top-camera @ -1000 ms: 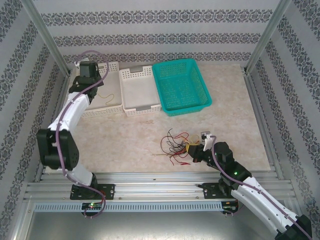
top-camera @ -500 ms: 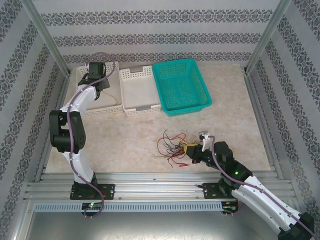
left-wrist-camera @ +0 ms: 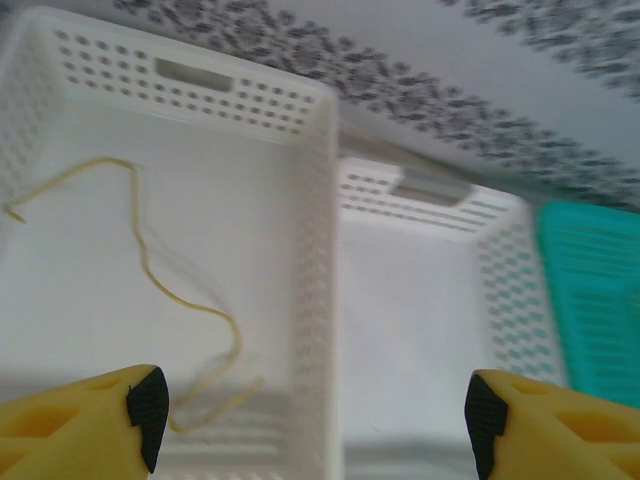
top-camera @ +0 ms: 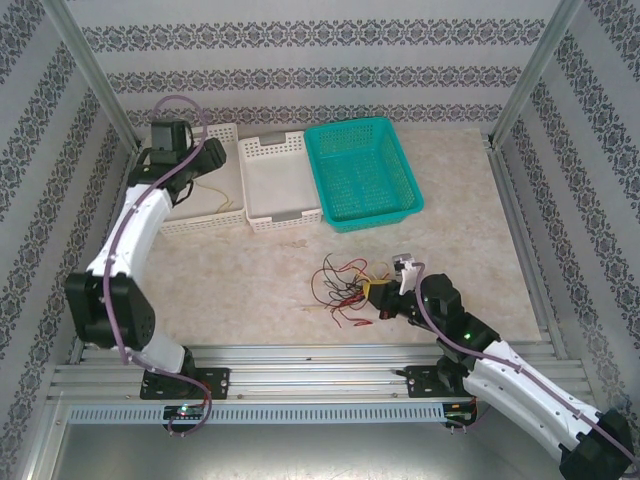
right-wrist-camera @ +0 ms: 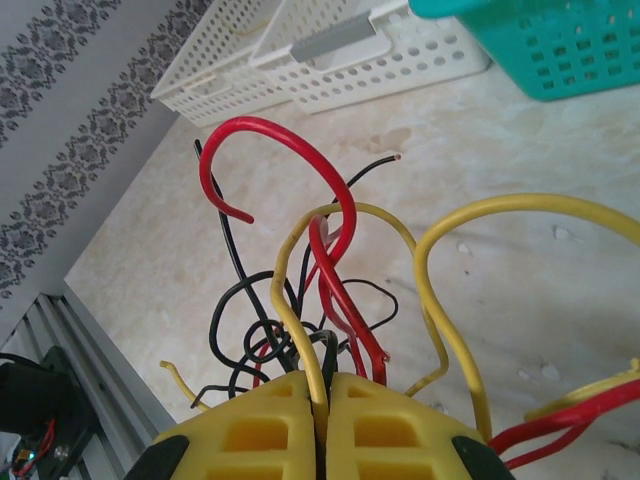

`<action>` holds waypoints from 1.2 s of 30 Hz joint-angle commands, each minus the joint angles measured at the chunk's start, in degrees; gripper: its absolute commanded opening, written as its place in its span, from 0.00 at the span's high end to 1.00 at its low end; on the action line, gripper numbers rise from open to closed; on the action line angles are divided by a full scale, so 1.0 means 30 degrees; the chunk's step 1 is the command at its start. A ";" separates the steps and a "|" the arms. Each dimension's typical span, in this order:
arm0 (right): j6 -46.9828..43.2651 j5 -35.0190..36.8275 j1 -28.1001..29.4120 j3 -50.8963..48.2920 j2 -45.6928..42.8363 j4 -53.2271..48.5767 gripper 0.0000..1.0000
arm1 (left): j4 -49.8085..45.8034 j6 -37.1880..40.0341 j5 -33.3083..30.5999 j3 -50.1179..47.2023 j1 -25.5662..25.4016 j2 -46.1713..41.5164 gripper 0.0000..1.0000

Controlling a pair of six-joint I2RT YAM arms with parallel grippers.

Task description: Untangle the cables

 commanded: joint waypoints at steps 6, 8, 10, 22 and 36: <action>0.0092 -0.2349 -0.0094 0.1765 0.1831 0.2981 1.00 | 0.0127 -0.3923 0.4914 -0.5331 -0.2881 -0.5080 0.22; 0.0114 -0.2971 -0.0180 0.2049 0.2343 0.3321 1.00 | 0.0480 -0.4359 0.4912 -0.6526 -0.4168 -0.6038 0.22; 0.0106 -0.3834 -0.0264 0.2355 0.3013 0.3612 1.00 | 0.0982 -0.4907 0.5220 -0.7658 -0.5520 -0.6759 0.22; -0.0495 -0.6054 -0.0192 0.3445 0.5205 0.4324 1.00 | 0.5647 -0.8377 0.7948 -1.2603 -0.8944 -0.9659 0.22; -0.2978 -0.5977 0.0158 0.5319 0.7871 0.0884 1.00 | 0.3819 -0.4933 1.0016 -1.1674 -1.0529 -0.9556 0.21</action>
